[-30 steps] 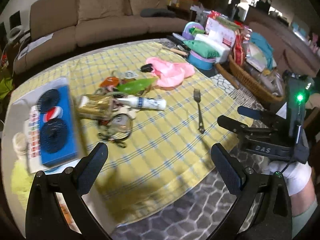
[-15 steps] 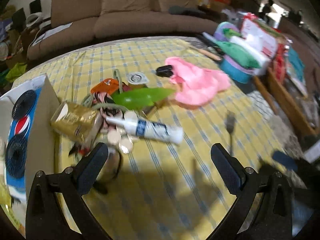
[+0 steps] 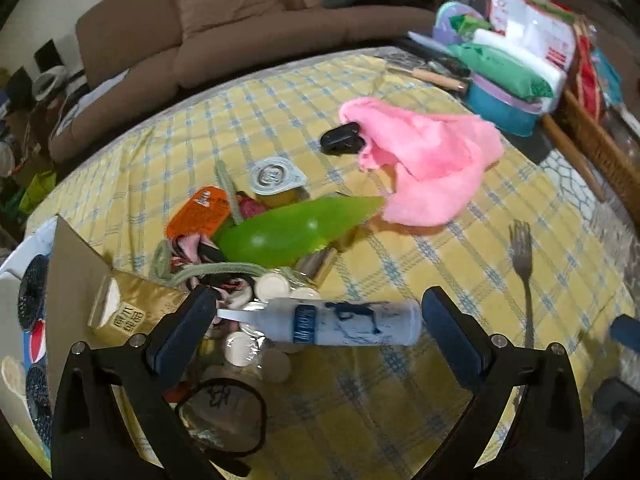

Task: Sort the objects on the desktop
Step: 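Grasp the white glue tube on the table with the left gripper, then grasp the metal fork with the right gripper while the left holds the tube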

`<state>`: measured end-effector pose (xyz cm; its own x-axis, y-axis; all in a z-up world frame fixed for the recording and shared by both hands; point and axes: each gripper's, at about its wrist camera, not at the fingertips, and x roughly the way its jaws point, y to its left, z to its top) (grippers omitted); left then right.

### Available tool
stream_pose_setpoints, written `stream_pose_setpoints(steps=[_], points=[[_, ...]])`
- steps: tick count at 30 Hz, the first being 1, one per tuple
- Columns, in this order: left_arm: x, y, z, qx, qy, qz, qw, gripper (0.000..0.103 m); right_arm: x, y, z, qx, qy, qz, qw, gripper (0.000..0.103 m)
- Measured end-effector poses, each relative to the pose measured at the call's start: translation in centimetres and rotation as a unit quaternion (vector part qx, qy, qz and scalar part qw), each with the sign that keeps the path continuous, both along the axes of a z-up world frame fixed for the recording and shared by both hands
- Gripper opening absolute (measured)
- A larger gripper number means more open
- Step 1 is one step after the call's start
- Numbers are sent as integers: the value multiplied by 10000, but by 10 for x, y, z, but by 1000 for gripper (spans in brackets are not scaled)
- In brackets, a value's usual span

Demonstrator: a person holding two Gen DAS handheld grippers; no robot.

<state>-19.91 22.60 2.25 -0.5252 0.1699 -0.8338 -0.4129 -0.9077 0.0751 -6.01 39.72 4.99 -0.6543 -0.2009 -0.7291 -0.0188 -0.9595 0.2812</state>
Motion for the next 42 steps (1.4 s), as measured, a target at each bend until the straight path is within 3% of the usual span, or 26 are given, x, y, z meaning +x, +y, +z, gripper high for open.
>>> stream_pose_setpoints(steps=[5,7,9,10,11,12,15,17,20,21,25,26,27,29,32,34,35,36,38,39,40,42], points=[[7,8,-11,-423,34,-186,9989,101,-1,-1,-3,29,-75,1,10000,67],[7,6,-15,-340,-46,-253,9991,88,-2,-1,-4,26,-87,-8,10000,67],[7,0,-9,-222,89,-142,9996,41,-2,0,-4,22,-90,-13,10000,67],[6,-2,-6,-136,52,-156,9998,32,-2,0,-4,10,-91,-15,10000,67],[4,-3,-6,3,-116,-230,9997,9,-2,0,-4,2,-101,-21,9999,67],[3,-4,-5,42,-180,-240,9995,7,-3,0,-5,-25,-112,-33,9999,67],[9,-9,0,229,-289,-277,9989,7,-4,2,-7,-137,-142,-92,9998,67],[18,-18,3,585,-438,-238,9970,7,-5,2,-8,-207,-154,-122,9996,64],[39,-31,-1,1113,-799,-219,9903,7,-7,1,-10,-306,-202,-102,9993,51],[46,-34,-3,1207,-866,-218,9887,7,-8,0,-11,-333,-232,-90,9991,46],[77,-40,-3,1349,-833,-324,9868,10,-11,-6,-15,-345,-307,-57,9989,45],[85,-42,2,1315,-740,-329,9880,27,-12,-7,-15,-327,-308,-53,9990,45],[89,-42,5,1284,-696,-355,9886,52,-13,-8,-16,-316,-305,-50,9990,45],[105,-45,16,1183,-383,-419,9913,67,-18,-12,-18,-275,-332,-45,9991,45],[122,-47,19,821,-129,-451,9955,67,-30,-25,-22,-68,-323,50,9994,45],[127,-44,9,475,-190,-470,9976,64,-39,-36,-31,285,-416,150,9986,45],[128,-41,-1,402,-340,-492,9974,53,-42,-39,-36,425,-450,185,9979,45],[129,-41,-7,427,-406,-483,9971,51,-43,-43,-38,589,-387,246,9972,44],[132,-44,-7,513,-255,-465,9973,42,-45,-49,-40,961,-291,349,9943,36],[132,-47,-7,593,-245,-442,9970,29,-44,-50,-39,1065,-277,362,9933,21],[131,-48,-6,682,-275,-427,9964,22,-43,-46,-39,1005,-294,387,9938,15],[127,-54,-5,925,-427,-374,9941,21,-40,-32,-39,648,-347,367,9966,10]])
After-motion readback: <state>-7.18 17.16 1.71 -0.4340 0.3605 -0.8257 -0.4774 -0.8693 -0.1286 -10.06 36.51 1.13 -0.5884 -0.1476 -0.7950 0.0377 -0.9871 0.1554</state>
